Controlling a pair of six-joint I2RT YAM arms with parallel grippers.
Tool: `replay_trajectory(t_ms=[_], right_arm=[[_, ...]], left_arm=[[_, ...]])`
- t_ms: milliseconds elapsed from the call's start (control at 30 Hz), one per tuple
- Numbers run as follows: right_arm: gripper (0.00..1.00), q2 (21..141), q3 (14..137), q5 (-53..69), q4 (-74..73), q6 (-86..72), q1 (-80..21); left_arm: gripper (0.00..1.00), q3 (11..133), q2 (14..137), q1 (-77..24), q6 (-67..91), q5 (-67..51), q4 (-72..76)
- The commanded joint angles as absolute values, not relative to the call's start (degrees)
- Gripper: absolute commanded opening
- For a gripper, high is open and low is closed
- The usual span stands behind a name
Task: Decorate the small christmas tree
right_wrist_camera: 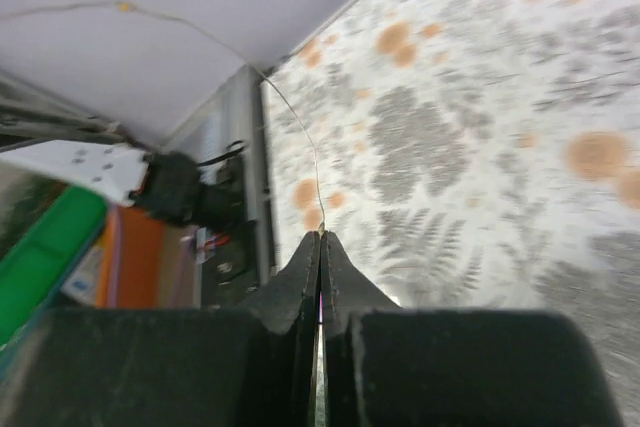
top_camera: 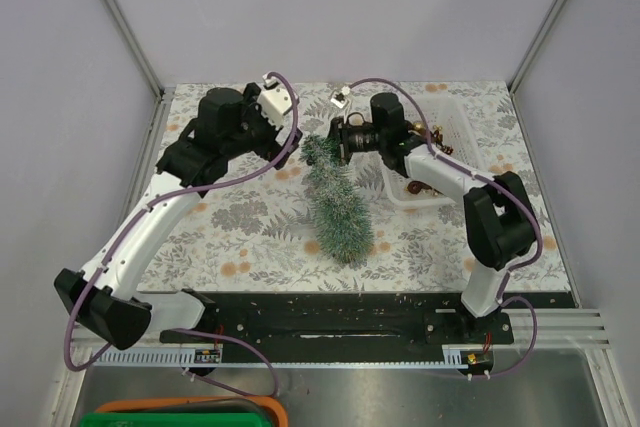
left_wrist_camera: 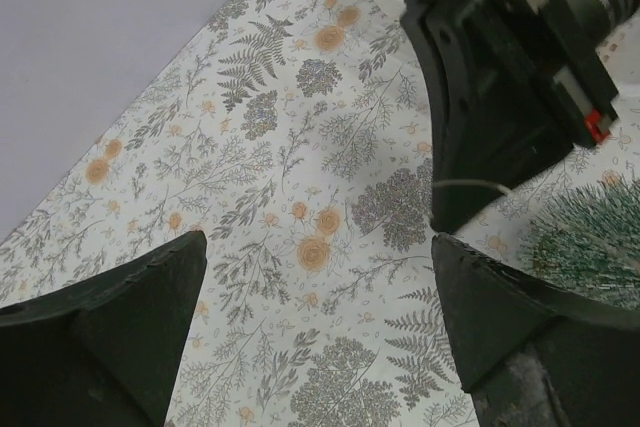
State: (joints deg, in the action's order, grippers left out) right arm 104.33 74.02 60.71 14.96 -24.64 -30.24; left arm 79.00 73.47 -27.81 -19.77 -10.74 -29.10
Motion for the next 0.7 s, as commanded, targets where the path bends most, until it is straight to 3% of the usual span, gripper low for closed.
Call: replay_trajectory(t_ms=[0, 300, 533, 667], right_arm=[[0.00, 97.83, 77.87, 43.54, 7.83, -11.71, -28.92], [0.00, 92.20, 71.63, 14.87, 10.29, -0.27, -28.92], [0.00, 85.79, 67.77, -6.47, 0.36, -2.63, -29.00], [0.00, 78.95, 64.17, -12.04, -11.49, -5.09, -29.27]], left_arm=[[0.99, 79.90, 66.46, -27.95, -19.95, -11.42, -30.93], [0.99, 69.18, 51.96, -27.95, -24.78, -11.86, -32.87], [0.99, 67.32, 48.60, -28.04, -24.08, -11.34, -34.89], [0.99, 69.16, 49.57, -28.04, -23.38, -12.48, -36.03]])
